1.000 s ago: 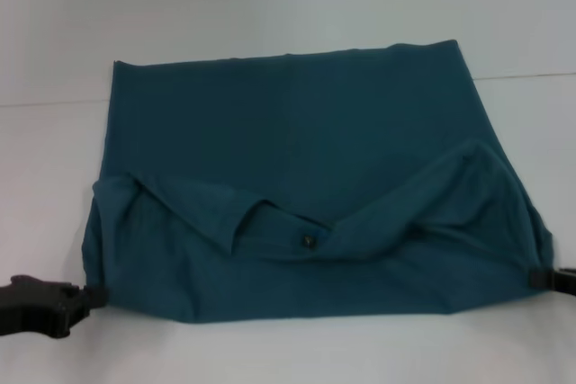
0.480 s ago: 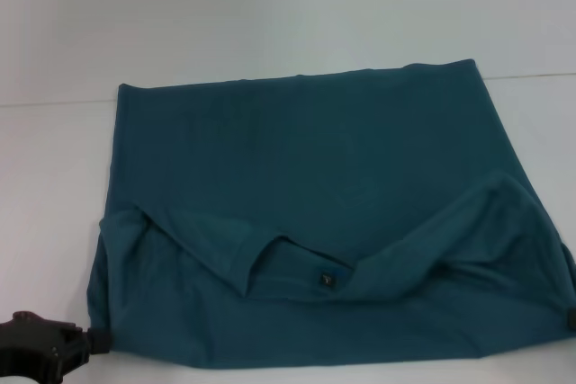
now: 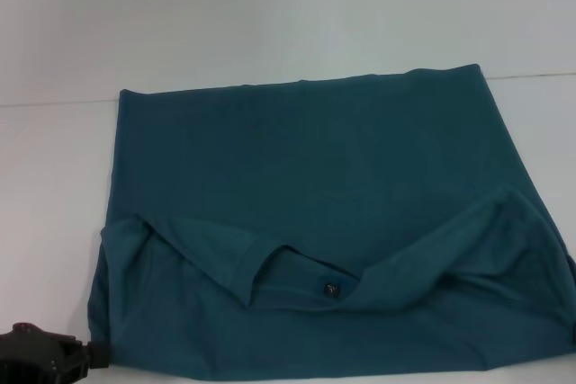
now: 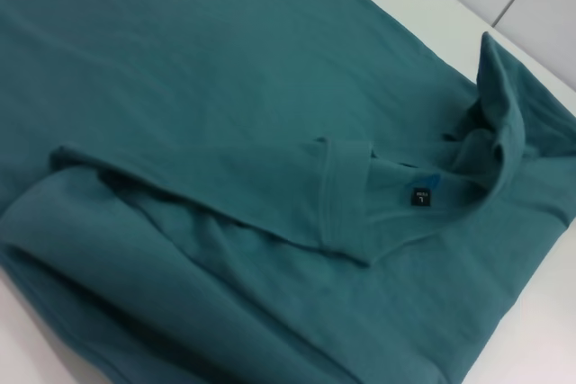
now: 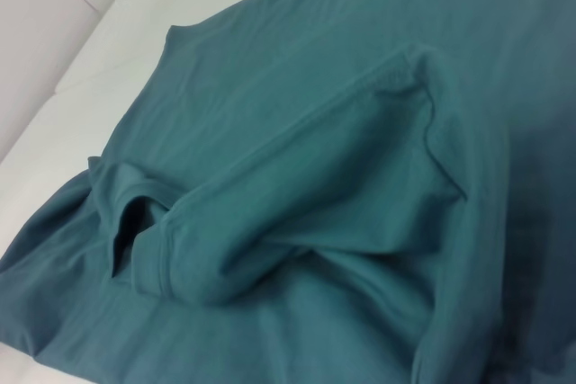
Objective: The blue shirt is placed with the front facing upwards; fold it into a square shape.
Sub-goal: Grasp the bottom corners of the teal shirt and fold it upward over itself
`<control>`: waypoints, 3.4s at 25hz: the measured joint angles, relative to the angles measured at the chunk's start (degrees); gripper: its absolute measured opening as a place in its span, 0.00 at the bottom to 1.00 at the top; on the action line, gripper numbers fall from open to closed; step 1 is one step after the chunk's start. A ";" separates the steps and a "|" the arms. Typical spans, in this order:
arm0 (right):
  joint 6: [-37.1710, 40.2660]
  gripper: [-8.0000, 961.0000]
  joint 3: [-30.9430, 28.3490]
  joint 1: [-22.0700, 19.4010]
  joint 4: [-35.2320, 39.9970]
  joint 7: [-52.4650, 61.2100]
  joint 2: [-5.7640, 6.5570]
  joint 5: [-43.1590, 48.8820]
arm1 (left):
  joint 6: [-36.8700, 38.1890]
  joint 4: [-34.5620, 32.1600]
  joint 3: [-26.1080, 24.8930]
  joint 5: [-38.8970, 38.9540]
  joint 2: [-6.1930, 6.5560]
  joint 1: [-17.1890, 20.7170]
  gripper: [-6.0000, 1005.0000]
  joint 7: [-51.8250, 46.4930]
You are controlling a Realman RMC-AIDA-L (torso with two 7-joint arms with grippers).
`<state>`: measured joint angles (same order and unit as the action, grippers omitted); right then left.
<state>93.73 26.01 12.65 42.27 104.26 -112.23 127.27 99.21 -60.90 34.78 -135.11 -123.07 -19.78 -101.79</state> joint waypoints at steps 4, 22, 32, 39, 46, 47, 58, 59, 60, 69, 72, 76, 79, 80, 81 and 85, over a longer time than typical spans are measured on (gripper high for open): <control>-0.01 0.05 0.00 0.00 -0.15 -0.02 0.00 0.00 | 0.13 0.04 0.06 -0.01 0.02 -0.05 0.01 0.08; 1.68 0.05 -1.74 -1.44 -0.52 -1.65 -0.20 2.40 | 2.64 -0.10 -0.23 -1.60 0.03 0.81 0.01 1.42; 1.98 0.05 -2.70 -1.20 -0.52 -2.14 -0.17 2.68 | 2.93 0.20 -1.65 -2.18 0.27 0.55 0.01 2.03; 1.78 0.05 -4.16 -1.07 -0.52 -2.36 -0.13 2.72 | 3.03 0.25 -2.32 -1.70 0.33 0.34 0.01 2.08; 1.31 0.05 -5.63 0.13 -0.52 -2.88 -0.01 2.44 | 2.68 0.46 -4.73 0.72 0.68 -0.19 0.01 2.93; 1.18 0.05 -5.86 0.49 -0.52 -2.90 -0.03 2.44 | 2.50 0.68 -4.95 1.12 0.80 -0.42 0.01 2.93; -2.58 0.05 -9.64 7.04 -0.56 -2.45 -0.27 2.36 | -1.42 3.90 -8.99 5.91 2.46 -5.63 0.01 1.73; -3.03 0.05 -9.72 7.60 -0.56 -2.37 -0.27 2.32 | -1.93 4.00 -9.01 6.22 2.62 -6.12 0.01 1.38; -3.58 0.05 -9.85 8.17 -0.56 -2.31 -0.27 2.23 | -2.55 4.12 -9.09 6.55 2.79 -6.65 0.01 1.04; -9.04 0.05 -10.25 12.91 -1.16 -1.52 -0.61 0.81 | -9.66 8.41 -9.11 9.00 4.19 -13.02 0.01 -1.19; -12.97 0.05 -10.19 15.11 -3.00 -1.35 -0.64 0.77 | -14.72 10.84 -8.45 8.99 4.21 -15.86 0.01 -1.47; -20.01 0.05 -9.97 18.25 -6.13 -1.81 -0.70 0.58 | -22.23 15.08 -8.22 8.91 4.62 -19.48 0.01 -1.48; -26.05 0.05 -9.83 20.47 -7.64 -2.17 -1.16 0.07 | -28.43 18.29 -8.17 8.98 4.97 -21.64 0.01 -1.48; -27.75 0.05 -9.82 21.05 -8.06 -2.38 -1.31 -0.13 | -30.33 19.17 -8.16 9.02 4.99 -22.27 0.01 -1.47; -29.45 0.05 -9.80 21.75 -8.63 -2.73 -1.46 -0.49 | -32.02 19.92 -8.16 9.04 5.00 -22.83 0.01 -1.42; -36.73 0.05 -9.62 24.33 -11.40 -4.78 -1.90 -2.02 | -38.80 23.06 -8.15 9.16 5.01 -25.19 0.01 -1.07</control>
<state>57.00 16.39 36.98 30.86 99.48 -114.13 125.25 60.41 -37.84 26.64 -125.95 -118.05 -44.97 -102.86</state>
